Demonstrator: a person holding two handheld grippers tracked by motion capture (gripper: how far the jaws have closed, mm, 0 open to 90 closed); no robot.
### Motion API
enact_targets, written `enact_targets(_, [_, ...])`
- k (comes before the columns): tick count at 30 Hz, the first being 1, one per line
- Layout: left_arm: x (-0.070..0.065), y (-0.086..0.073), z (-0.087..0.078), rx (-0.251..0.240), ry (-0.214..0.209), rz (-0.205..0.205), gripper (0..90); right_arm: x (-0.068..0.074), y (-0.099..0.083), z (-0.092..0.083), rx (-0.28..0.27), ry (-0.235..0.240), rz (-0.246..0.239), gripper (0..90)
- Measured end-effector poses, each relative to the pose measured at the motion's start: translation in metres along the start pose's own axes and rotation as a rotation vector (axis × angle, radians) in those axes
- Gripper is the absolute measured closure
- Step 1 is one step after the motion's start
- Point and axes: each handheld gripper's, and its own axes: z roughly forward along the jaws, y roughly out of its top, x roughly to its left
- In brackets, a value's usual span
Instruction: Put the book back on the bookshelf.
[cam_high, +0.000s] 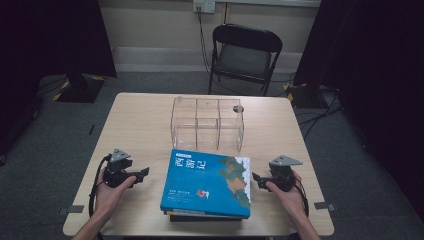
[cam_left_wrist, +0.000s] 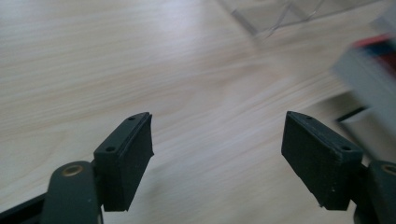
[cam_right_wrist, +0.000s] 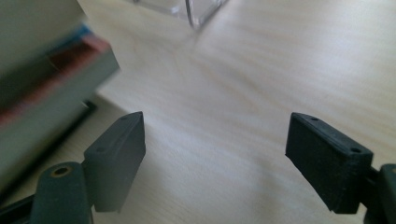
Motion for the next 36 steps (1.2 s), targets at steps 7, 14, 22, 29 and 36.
enact_targets(7, [-0.024,0.015,-0.025,-0.101,-0.090,0.026,30.2,-0.003,0.025,-0.035,-0.144,0.041,0.022,34.5])
enact_targets(14, [-0.044,0.031,-0.047,-0.176,-0.153,0.064,42.1,0.003,0.069,-0.059,-0.218,0.086,-0.027,42.9])
enact_targets(22, [-0.071,0.035,-0.049,-0.166,-0.263,0.081,49.8,0.038,0.103,-0.038,-0.221,0.231,-0.127,50.0])
enact_targets(29, [-0.084,0.033,-0.024,-0.068,-0.295,0.113,57.0,0.047,0.097,-0.004,-0.134,0.302,-0.115,52.7])
enact_targets(36, [-0.085,0.033,-0.013,-0.061,-0.260,0.135,58.6,0.052,0.085,-0.001,-0.080,0.360,-0.137,58.7])
